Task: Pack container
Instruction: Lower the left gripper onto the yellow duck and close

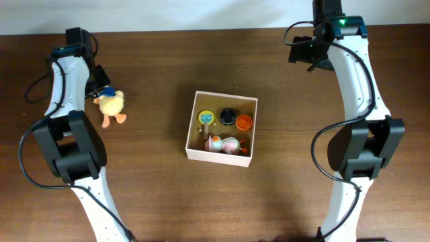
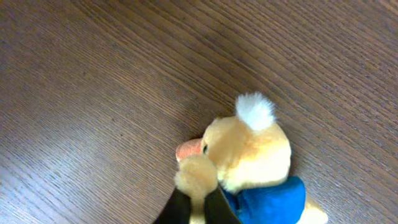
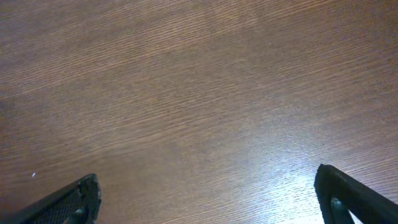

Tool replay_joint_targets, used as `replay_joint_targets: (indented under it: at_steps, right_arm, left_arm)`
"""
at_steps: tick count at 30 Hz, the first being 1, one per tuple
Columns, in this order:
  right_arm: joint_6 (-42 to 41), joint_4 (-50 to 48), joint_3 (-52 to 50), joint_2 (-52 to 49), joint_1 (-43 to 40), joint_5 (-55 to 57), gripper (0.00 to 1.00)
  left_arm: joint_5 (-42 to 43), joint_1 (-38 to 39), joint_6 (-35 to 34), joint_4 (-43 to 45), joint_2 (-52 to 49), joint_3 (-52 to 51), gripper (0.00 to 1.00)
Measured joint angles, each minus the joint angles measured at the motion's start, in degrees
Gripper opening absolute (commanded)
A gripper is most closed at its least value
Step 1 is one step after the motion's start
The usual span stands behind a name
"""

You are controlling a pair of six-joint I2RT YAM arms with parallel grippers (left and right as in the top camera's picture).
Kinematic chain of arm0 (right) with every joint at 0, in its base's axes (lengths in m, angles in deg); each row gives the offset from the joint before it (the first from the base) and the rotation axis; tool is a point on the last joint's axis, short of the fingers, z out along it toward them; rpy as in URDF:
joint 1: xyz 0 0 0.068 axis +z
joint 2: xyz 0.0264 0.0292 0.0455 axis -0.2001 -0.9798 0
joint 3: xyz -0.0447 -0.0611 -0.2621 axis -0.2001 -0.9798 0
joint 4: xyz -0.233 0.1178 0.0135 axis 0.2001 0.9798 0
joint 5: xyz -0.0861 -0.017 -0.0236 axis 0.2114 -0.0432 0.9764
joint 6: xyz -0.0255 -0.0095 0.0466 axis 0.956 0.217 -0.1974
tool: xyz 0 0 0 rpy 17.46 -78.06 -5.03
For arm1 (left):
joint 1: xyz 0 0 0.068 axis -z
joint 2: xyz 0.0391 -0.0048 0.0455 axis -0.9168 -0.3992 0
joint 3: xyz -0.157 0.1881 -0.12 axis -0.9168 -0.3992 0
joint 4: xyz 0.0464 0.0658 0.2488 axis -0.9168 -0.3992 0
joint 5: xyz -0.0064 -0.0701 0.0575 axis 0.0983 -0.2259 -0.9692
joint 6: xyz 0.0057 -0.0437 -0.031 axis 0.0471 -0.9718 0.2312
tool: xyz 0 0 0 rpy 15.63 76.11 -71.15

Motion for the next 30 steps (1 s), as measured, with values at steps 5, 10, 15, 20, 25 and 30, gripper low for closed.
replay_joint_targets:
  at_steps: [5, 10, 15, 20, 25, 30]
  right_arm:
    - [-0.02, 0.00, 0.00, 0.00, 0.00, 0.00, 0.99]
    - [-0.02, -0.02, 0.00, 0.00, 0.00, 0.00, 0.99]
    - [0.00, 0.00, 0.00, 0.00, 0.00, 0.00, 0.99]
    - [-0.04, -0.02, 0.00, 0.00, 0.00, 0.00, 0.99]
    - [-0.04, 0.00, 0.00, 0.00, 0.00, 0.00, 0.99]
    - [0.00, 0.00, 0.00, 0.00, 0.00, 0.00, 0.99]
  left_arm:
    - [0.35, 0.00, -0.07, -0.20, 0.00, 0.00, 0.02]
    - [2.32, 0.00, -0.09, -0.59, 0.00, 0.00, 0.02]
    - [5.46, 0.02, -0.04, -2.12, 0.00, 0.04, 0.02]
    - [6.95, 0.68, 0.59, -5.18, 0.00, 3.02, 0.02]
    - [7.56, 2.54, 2.84, -9.05, 0.00, 11.02, 0.02]
    - [7.76, 5.14, 5.95, -12.74, 0.00, 19.12, 0.02]
